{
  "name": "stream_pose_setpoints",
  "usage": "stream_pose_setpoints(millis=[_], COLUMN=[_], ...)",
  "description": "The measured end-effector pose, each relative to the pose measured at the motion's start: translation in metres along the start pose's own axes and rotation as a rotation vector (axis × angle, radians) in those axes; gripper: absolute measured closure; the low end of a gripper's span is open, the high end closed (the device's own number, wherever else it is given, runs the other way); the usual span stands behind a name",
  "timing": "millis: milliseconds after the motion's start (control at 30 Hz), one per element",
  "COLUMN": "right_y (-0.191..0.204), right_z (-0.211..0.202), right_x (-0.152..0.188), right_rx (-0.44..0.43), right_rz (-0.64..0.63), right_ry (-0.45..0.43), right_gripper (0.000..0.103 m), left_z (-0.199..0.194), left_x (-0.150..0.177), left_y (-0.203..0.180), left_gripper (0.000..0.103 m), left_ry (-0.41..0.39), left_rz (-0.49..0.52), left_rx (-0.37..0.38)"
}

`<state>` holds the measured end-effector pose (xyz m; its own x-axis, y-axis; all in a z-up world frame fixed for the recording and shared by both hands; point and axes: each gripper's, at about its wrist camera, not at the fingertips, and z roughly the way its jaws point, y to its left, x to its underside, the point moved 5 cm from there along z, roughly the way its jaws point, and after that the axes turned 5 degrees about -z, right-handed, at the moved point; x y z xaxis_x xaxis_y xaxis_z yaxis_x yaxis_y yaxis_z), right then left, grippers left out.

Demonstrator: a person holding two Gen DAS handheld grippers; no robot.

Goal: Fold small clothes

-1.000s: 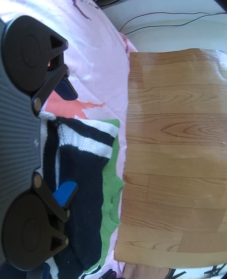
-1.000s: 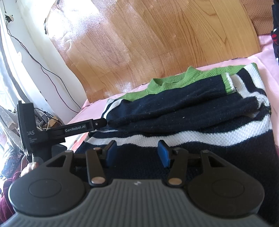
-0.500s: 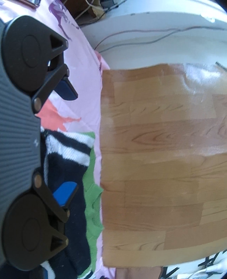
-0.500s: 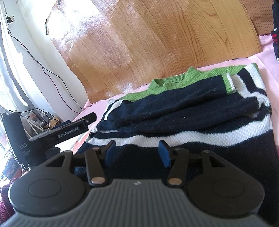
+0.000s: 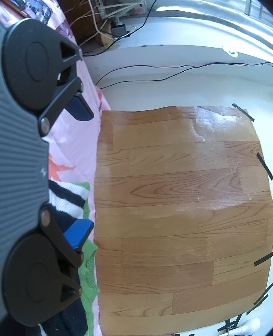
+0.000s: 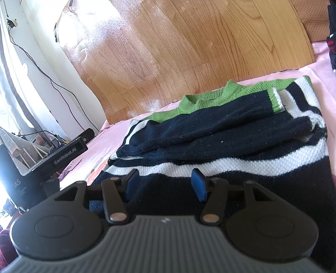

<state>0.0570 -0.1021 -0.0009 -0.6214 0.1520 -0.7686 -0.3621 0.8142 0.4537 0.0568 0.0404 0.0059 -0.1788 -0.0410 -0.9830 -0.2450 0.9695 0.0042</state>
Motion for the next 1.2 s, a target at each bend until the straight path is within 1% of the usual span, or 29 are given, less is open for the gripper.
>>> stream_pose_setpoints(millis=[200,500,633,1200], right_y=[0.000,0.000,-0.001,-0.001], right_z=[0.000,0.000,0.000,0.000], right_x=[0.000,-0.001,-0.002,-0.002], right_rx=[-0.001,0.001,0.004,0.003], right_rz=[0.000,-0.005,-0.007,-0.008], right_ry=[0.000,0.000,0.000,0.000], right_gripper=[0.045,0.044,0.043,0.042], left_z=[0.001,0.011,0.013,0.016], left_x=[0.000,0.005,0.007,0.008], left_y=[0.000,0.001,0.002,0.001], left_gripper=[0.000,0.000,0.000,0.000], left_ry=[0.005,0.096,0.119,0.145], left_rz=[0.008,0.025,0.027,0.047], left_rx=[-0.018,-0.031,-0.037,-0.033])
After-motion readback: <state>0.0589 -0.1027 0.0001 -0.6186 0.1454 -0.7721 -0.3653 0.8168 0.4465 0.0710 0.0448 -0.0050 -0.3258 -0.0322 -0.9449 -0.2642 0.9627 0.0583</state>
